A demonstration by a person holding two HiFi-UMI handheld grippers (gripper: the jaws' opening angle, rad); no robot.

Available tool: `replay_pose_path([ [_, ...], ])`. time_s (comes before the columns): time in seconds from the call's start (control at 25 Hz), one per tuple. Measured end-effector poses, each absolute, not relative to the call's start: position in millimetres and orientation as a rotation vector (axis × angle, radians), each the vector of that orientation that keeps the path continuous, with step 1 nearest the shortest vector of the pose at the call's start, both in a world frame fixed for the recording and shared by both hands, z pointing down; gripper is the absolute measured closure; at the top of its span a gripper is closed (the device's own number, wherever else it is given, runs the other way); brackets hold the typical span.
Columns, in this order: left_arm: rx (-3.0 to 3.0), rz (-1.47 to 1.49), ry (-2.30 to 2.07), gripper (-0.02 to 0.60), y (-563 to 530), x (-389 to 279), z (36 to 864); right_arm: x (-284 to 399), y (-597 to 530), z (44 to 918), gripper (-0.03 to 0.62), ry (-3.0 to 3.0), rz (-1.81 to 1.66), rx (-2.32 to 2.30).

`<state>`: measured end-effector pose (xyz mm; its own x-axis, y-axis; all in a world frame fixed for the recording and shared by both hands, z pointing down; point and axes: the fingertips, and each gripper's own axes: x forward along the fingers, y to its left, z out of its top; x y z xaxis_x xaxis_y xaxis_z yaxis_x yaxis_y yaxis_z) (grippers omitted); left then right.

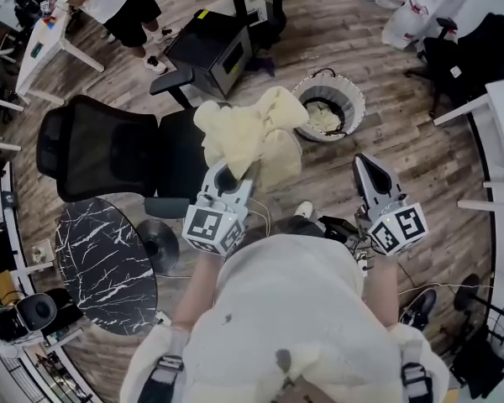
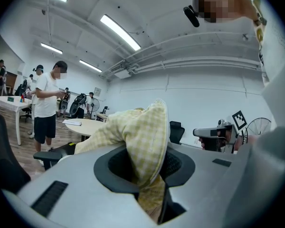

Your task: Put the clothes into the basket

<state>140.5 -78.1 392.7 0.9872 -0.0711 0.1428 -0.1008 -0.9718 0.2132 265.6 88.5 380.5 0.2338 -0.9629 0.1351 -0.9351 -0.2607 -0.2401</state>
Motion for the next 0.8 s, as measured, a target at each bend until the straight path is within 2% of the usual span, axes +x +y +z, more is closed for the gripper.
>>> replay_pose_path([
  [0.8, 2.893, 0.304, 0.164, 0.457, 40.4, 334.2, 425.5, 407.7, 221.3, 405.0, 0.586, 1.627, -0.418, -2.5],
])
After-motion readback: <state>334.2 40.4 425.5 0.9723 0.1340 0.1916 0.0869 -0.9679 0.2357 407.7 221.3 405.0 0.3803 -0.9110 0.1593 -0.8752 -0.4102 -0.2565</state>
